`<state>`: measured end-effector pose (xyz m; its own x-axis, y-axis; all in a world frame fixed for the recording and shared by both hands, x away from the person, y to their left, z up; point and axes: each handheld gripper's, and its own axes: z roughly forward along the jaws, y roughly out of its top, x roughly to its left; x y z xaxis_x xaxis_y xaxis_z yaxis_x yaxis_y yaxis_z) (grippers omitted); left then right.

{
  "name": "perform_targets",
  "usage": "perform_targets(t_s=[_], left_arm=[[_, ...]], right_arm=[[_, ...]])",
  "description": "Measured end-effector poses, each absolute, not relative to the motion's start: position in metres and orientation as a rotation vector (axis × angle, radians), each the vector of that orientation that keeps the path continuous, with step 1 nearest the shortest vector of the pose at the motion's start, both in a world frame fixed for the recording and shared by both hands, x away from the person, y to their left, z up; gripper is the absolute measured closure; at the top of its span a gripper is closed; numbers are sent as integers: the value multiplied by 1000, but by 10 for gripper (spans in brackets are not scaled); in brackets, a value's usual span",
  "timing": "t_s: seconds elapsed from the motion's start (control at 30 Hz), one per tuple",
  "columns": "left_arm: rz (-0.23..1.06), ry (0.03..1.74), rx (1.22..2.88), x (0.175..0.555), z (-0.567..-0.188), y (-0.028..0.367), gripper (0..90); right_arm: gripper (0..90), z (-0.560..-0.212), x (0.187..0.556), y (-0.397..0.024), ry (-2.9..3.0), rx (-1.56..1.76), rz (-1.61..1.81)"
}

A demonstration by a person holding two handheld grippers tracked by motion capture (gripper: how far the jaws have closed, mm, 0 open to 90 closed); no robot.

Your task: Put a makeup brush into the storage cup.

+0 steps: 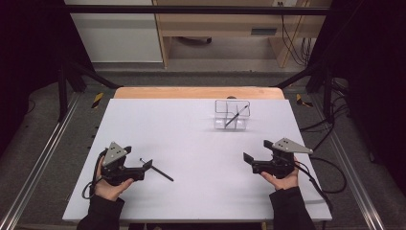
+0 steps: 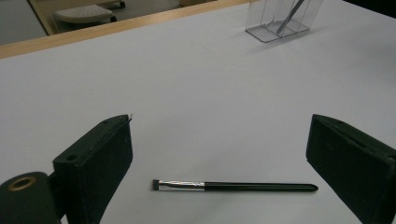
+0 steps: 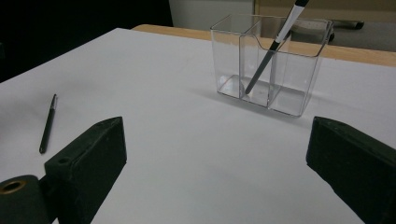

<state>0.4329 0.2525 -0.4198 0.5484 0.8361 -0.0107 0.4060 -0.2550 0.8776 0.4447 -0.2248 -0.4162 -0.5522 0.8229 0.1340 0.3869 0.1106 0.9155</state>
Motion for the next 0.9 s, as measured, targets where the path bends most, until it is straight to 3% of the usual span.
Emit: perform_targets(t_s=[0.43, 0.9], left_arm=[[582, 1065, 1883, 432, -426, 252, 64], [500, 986, 2039, 440, -435, 257, 63]], right_arm=[[54, -417, 439, -229, 1980, 1181, 1431], [52, -418, 438, -227, 1997, 1179, 1419]])
